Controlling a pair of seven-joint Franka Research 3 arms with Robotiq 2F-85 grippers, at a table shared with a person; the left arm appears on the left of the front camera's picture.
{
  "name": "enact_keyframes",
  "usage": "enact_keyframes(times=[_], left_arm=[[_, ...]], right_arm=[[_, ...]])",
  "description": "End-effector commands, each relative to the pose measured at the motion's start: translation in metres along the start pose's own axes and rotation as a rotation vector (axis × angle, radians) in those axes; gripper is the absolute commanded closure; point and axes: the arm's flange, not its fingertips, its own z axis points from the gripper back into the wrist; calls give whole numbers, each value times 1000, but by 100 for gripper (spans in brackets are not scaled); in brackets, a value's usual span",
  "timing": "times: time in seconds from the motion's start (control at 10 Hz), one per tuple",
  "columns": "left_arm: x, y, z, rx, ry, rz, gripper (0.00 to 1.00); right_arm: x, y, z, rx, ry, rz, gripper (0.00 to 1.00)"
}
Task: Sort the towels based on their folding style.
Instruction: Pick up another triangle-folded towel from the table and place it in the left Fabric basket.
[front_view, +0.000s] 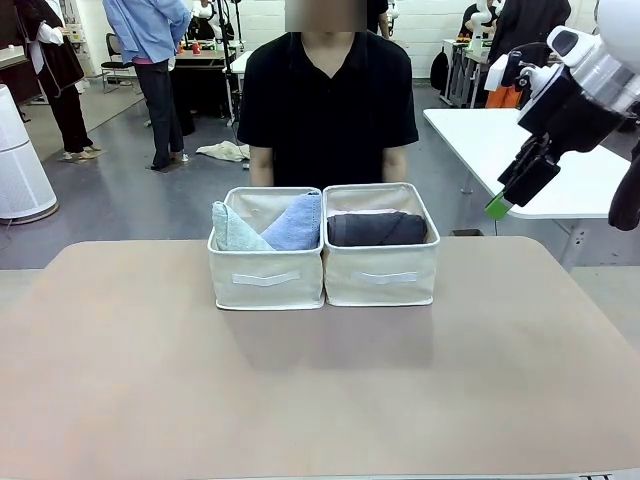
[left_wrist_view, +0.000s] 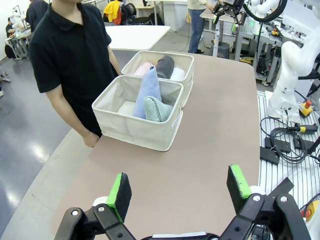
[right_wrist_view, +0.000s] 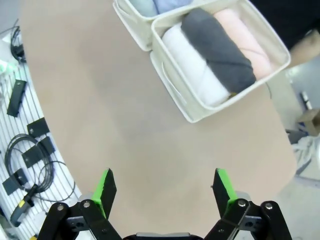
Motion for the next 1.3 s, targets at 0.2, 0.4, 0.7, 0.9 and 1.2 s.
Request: enact_keyframes(times=[0.2,0.4,0.7,0.9,1.2], left_arm=[[1,0,1,1,-25,-15,0],[1,0,1,1,-25,-15,0],[1,0,1,1,-25,-15,0],[1,0,1,1,-25,-15,0],[1,0,1,1,-25,-15,0]], right_arm=[[-3,0,5,29,-15,24,0],[0,1,4,16,-19,12,0],[-30,-52,70,512,-272,102,0],[-55,-91,106,591,-465,83,0],[-110,-120,108,528,-647,60,0]])
